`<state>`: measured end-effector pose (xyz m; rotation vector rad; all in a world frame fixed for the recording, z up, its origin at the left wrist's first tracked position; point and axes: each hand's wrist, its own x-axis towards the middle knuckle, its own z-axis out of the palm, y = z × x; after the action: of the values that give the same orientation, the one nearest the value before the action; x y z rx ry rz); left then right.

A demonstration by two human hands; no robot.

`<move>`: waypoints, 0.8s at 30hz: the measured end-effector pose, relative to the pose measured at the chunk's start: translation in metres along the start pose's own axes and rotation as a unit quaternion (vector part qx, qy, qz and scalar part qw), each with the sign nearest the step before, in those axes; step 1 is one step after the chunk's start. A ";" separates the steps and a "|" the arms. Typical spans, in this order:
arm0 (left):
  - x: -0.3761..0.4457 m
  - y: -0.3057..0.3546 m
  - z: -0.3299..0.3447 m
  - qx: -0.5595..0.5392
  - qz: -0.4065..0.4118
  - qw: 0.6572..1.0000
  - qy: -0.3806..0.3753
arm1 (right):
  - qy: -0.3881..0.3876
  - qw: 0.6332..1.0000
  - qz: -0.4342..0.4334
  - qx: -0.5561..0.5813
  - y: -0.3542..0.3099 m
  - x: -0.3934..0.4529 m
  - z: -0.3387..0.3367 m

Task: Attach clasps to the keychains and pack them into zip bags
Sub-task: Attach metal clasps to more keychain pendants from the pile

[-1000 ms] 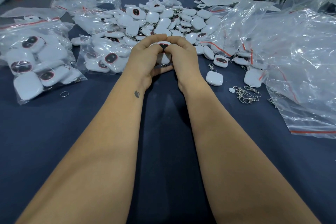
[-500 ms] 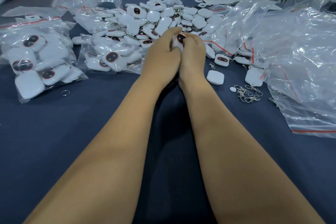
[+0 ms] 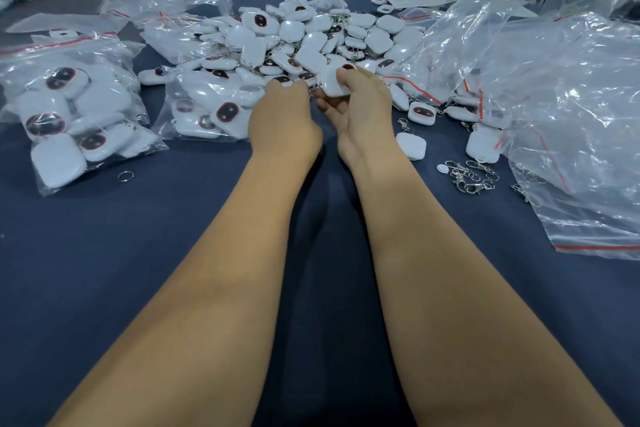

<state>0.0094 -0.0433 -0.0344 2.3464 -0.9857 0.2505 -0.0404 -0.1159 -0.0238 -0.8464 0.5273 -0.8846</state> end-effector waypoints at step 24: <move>0.012 -0.005 -0.013 -0.511 -0.159 0.824 0.185 | -0.003 0.985 -0.047 -0.164 0.014 0.003 -0.001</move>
<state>0.0221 -0.0402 -0.0214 1.3408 -0.3449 0.0108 -0.0328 -0.1141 -0.0356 -1.1813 0.6422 -0.8932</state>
